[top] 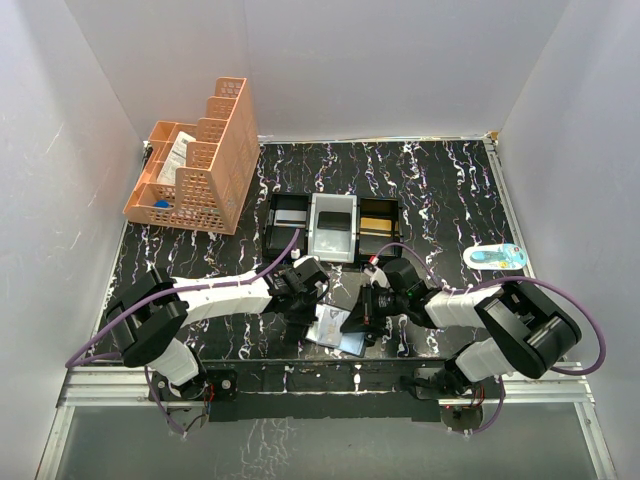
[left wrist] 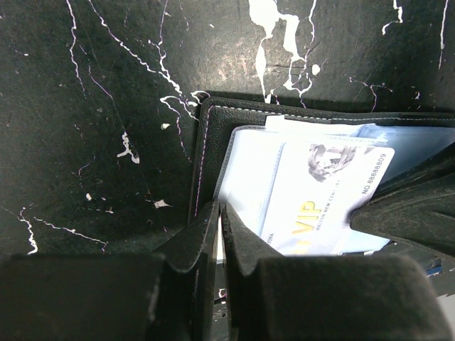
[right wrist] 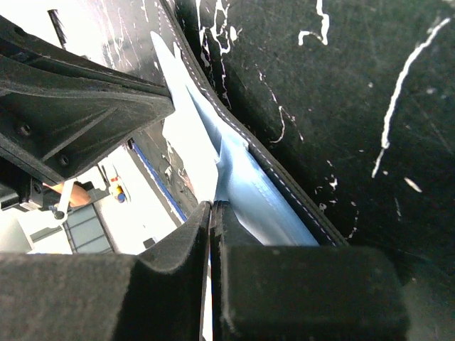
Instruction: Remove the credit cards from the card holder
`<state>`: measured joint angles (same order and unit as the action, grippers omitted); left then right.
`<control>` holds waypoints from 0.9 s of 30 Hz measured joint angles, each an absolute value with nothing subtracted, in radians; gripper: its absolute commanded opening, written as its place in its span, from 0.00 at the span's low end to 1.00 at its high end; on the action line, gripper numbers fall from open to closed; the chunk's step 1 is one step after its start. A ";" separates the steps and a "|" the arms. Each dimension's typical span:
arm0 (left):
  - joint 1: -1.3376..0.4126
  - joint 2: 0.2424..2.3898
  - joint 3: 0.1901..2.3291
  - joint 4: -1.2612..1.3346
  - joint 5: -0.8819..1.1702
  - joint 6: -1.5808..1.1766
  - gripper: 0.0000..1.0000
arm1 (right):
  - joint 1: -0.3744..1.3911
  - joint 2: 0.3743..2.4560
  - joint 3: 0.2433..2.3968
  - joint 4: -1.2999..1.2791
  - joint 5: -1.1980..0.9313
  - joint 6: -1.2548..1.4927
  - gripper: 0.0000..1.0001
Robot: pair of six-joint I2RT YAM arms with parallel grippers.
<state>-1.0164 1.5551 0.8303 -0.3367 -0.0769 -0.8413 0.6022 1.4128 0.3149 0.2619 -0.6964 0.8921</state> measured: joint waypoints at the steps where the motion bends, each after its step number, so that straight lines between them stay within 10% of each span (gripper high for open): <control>1: -1.016 1.555 0.830 -0.337 -0.077 -0.841 0.05 | 0.598 1.413 0.311 0.263 -0.701 0.892 0.00; 27: -1.016 1.560 0.832 -0.329 -0.070 -0.838 0.05 | 0.586 1.404 0.282 0.294 -0.728 0.951 0.18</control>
